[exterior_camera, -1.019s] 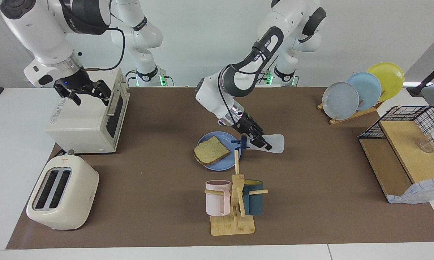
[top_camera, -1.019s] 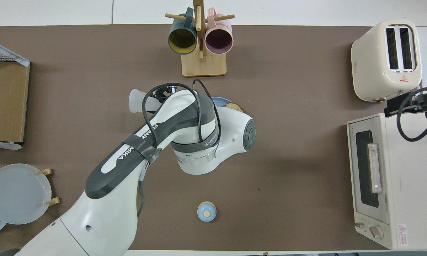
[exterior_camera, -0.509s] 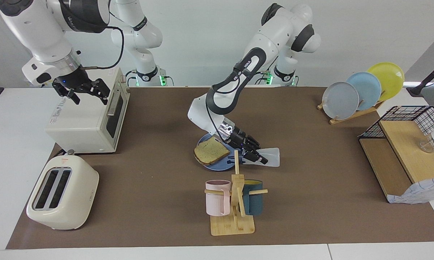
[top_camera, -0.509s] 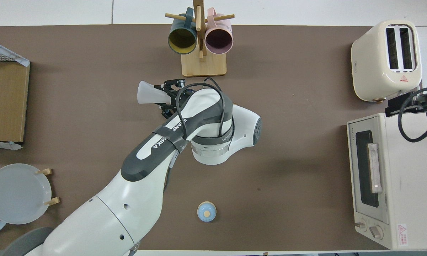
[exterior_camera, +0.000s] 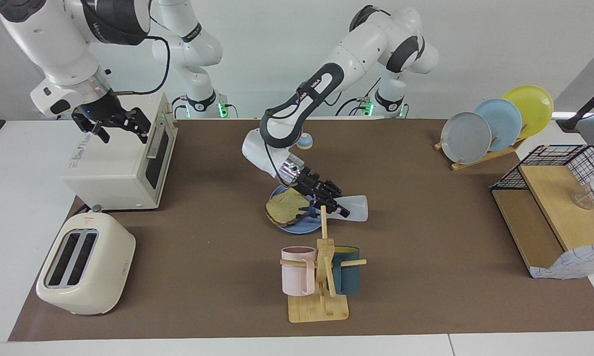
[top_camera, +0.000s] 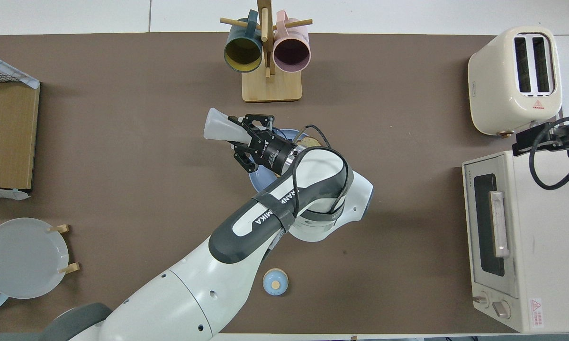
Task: Put bread on plate and add seasoning
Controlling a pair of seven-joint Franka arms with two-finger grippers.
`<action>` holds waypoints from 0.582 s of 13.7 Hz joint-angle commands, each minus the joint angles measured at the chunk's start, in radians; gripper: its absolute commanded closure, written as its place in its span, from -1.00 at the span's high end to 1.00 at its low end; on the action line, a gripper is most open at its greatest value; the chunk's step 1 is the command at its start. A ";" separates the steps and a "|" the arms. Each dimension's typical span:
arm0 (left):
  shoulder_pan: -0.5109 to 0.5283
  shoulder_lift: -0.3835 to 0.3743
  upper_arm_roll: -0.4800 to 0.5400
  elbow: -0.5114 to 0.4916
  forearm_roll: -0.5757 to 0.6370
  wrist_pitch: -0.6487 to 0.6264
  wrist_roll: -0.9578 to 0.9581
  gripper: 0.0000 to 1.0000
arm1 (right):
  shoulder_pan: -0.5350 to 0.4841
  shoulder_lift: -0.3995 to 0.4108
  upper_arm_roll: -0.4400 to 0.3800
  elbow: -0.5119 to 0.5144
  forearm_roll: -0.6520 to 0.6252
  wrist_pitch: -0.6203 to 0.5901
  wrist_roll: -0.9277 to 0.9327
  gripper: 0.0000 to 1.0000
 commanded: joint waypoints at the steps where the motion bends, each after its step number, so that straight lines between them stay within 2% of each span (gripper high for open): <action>1: -0.007 0.009 0.025 0.018 0.025 -0.013 -0.003 -1.00 | -0.008 -0.016 0.005 -0.014 -0.002 0.009 -0.019 1.00; 3: 0.007 0.000 0.039 -0.026 0.077 -0.009 -0.003 -1.00 | -0.008 -0.014 0.005 -0.014 -0.002 0.009 -0.019 1.00; 8: -0.013 -0.005 0.062 -0.026 0.080 -0.020 -0.002 -1.00 | -0.008 -0.016 0.005 -0.014 -0.002 0.009 -0.019 1.00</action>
